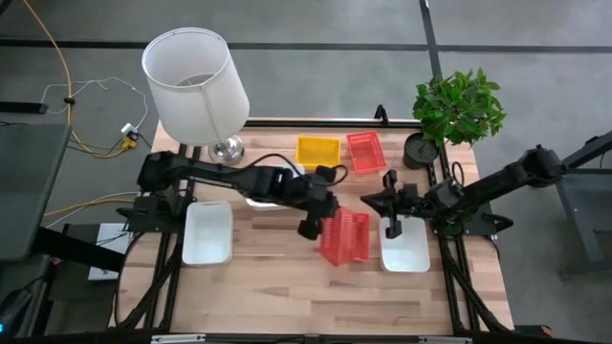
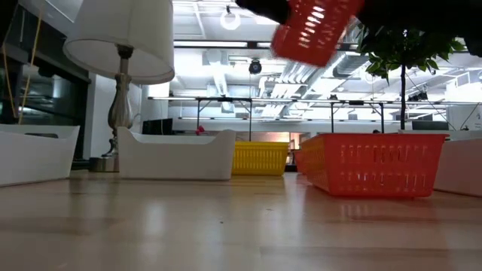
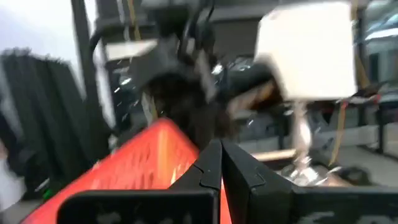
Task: Stack baskets by color
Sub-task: Stack the bottom left orange bin on the middle orange bin
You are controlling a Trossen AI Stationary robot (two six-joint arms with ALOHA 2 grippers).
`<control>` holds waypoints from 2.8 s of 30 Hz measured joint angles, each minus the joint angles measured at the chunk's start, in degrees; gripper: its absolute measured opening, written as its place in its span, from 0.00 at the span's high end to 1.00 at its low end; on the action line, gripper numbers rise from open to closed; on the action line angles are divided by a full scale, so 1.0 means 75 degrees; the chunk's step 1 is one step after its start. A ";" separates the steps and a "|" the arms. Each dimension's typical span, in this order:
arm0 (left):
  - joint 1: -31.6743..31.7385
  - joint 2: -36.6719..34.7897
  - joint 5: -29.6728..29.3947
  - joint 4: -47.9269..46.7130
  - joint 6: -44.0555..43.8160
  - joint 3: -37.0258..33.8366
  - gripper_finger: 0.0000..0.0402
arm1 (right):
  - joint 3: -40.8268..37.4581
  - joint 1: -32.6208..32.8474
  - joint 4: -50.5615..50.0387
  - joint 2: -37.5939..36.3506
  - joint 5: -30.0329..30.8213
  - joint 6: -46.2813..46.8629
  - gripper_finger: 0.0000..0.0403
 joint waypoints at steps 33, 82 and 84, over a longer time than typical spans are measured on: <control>0.0152 0.1510 0.0014 0.0312 -0.0032 -0.0009 1.00 | 0.0000 0.1500 0.0614 -0.0650 0.1548 -0.2293 1.00; -0.0007 0.0997 -0.0203 0.3422 -0.1539 -0.1466 0.97 | -0.0009 0.1497 0.0291 -0.0647 0.1679 -0.2121 1.00; -0.0075 0.1000 -0.0485 0.4750 -0.1843 -0.2128 0.99 | -0.0009 0.1497 0.0289 -0.0647 0.1677 -0.2124 1.00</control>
